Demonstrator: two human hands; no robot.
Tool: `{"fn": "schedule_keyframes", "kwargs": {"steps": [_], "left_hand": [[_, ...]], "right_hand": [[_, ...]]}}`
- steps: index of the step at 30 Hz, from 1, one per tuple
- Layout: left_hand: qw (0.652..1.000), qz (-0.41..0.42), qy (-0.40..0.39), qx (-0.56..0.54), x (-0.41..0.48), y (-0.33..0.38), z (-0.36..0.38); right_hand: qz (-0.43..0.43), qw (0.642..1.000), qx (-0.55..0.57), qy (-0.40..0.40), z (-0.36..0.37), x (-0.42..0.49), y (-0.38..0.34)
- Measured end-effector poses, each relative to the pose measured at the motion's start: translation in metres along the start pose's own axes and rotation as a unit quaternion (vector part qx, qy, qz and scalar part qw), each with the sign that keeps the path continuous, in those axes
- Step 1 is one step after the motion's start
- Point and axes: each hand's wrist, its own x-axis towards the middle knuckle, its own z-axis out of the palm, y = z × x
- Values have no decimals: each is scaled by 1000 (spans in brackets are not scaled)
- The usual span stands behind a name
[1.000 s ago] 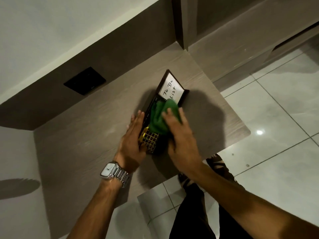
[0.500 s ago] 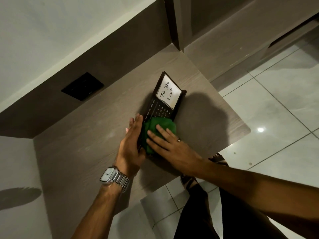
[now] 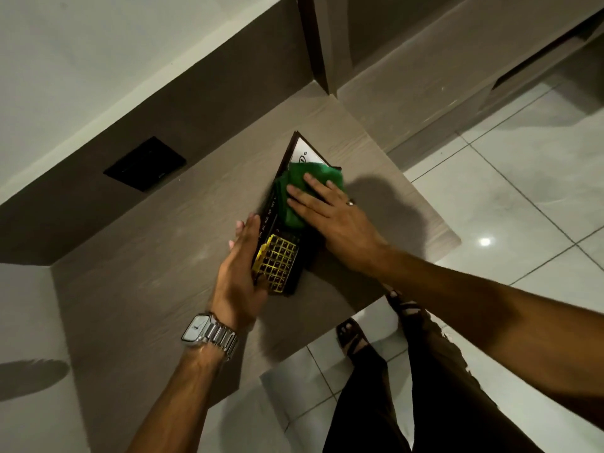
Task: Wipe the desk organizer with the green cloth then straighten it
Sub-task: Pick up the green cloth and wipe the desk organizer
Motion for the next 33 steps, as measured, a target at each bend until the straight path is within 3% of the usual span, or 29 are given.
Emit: {"fn": "schedule_keyframes", "kwargs": {"steps": [2, 5, 7, 10, 12, 15, 16, 18, 20, 23, 25, 29, 33], "left_hand": [[1000, -7, -5, 3, 0, 0, 1], [1000, 1, -7, 3, 1, -2, 2], [1000, 3, -6, 5, 2, -4, 2], [1000, 0, -5, 5, 1, -2, 1], [1000, -5, -7, 1, 1, 0, 1], [1000, -6, -22, 4, 0, -1, 2], [1000, -7, -22, 6, 1, -2, 1], [1000, -7, -25, 13, 2, -4, 1], [999, -10, -29, 17, 3, -5, 1], [1000, -1, -22, 21, 3, -5, 1], [999, 2, -24, 23, 4, -4, 1], [999, -10, -31, 22, 3, -3, 0], [999, -15, -42, 17, 3, -1, -1]], "right_hand": [[0, 1000, 0, -18, 5, -24, 6], [-105, 990, -4, -94, 15, -58, -6], [-138, 987, -2, -85, 10, -49, 8], [-36, 999, -31, -6, -15, -8, 56], [63, 998, -7, -6, -37, 19, 101], [121, 990, 65, 7, -64, 36, 122], [118, 992, 11, -39, -64, 37, 120], [132, 991, -15, -22, -60, 27, 92], [121, 991, -5, -54, -40, 1, 48], [26, 992, 18, -120, -15, -35, -12], [-26, 993, 28, -111, -18, -38, -10], [110, 990, -49, -69, -34, 8, 65], [119, 988, -79, -53, -28, 16, 63]]}}
